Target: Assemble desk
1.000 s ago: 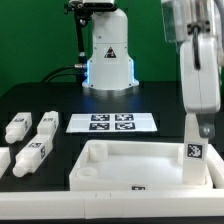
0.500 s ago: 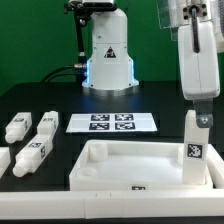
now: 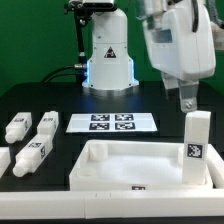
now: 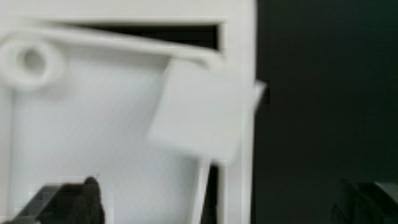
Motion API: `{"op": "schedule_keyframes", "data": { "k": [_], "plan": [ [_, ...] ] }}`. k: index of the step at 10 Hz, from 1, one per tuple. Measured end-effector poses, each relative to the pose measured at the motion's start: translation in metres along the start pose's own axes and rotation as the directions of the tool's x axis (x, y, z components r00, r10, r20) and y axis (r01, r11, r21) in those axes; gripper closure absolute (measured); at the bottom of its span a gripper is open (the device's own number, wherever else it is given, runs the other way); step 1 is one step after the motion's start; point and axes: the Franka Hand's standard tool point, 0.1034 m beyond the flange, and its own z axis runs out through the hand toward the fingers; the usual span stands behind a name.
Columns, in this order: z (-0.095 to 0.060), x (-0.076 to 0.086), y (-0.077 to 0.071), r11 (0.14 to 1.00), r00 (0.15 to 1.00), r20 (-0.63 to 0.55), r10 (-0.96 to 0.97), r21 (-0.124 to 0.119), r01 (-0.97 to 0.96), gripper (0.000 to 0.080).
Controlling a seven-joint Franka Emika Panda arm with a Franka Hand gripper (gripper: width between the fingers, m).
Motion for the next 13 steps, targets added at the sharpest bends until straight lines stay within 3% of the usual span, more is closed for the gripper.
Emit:
{"op": "schedule_keyframes", "data": {
  "k": [1,5,6,8,10,11,12,13],
  "plan": [
    [0.002,0.002,0.008,0.997,0.997,0.0,-0.076,-0.012,0.076,0.015],
    [0.004,0.003,0.008,0.921,0.921,0.002,-0.39,-0.014,0.39,0.015],
    [0.009,0.008,0.014,0.88,0.88,-0.011,-0.475,-0.011,0.475,0.015],
    [0.009,0.042,0.04,0.755,0.756,-0.009,-0.655,-0.037,0.654,0.015],
    [0.002,0.094,0.043,0.592,0.591,-0.023,-0.806,-0.052,0.804,0.015],
    [0.006,0.103,0.046,0.564,0.564,-0.021,-0.825,-0.061,0.823,0.015],
    [0.006,0.095,0.045,0.505,0.505,-0.015,-0.863,-0.065,0.861,0.015],
    [0.007,0.094,0.045,0.504,0.504,-0.014,-0.863,-0.064,0.861,0.015]
  ]
}}
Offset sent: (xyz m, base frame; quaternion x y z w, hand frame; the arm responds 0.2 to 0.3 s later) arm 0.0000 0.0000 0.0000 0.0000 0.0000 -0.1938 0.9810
